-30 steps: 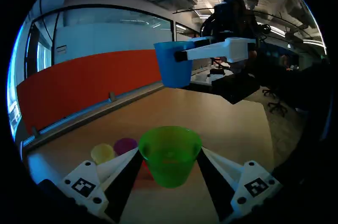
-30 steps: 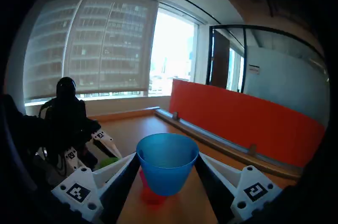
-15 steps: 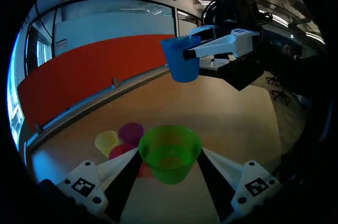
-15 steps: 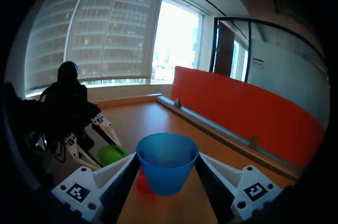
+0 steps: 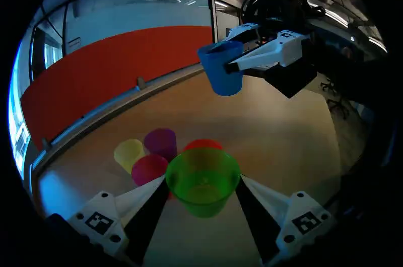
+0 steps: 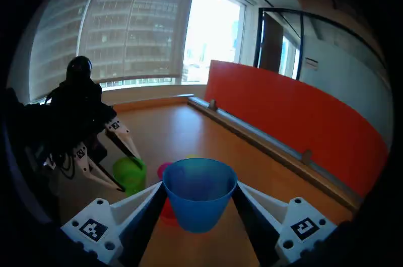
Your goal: Pour water
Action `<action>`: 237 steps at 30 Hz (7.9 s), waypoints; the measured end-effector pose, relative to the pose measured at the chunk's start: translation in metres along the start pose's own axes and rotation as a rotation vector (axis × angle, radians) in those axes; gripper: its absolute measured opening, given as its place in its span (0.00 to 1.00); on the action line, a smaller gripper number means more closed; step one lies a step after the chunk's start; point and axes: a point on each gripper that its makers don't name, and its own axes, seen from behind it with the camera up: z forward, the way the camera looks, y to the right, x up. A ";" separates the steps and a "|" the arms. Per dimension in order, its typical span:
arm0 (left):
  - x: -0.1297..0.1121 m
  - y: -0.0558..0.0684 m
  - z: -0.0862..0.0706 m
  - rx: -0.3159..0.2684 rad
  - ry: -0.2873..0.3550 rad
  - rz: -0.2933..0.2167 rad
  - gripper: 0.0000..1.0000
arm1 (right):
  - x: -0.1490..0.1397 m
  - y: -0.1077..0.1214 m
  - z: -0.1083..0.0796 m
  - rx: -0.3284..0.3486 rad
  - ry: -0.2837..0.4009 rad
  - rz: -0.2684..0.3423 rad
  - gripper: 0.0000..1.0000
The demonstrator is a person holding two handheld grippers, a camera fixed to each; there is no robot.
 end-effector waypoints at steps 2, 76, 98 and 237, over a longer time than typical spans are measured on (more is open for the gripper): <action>-0.004 -0.001 0.002 0.000 -0.010 -0.003 0.87 | -0.004 0.001 0.002 0.002 -0.010 -0.001 0.91; -0.071 -0.004 0.022 -0.046 -0.126 -0.056 0.97 | -0.098 0.001 0.031 0.028 -0.152 0.059 0.92; -0.074 -0.005 -0.006 -0.028 -0.147 -0.008 0.97 | -0.154 -0.016 0.045 0.059 -0.247 0.096 0.92; -0.036 -0.132 -0.168 0.912 0.497 -0.275 0.98 | -0.083 0.079 -0.196 -1.007 0.311 0.288 1.00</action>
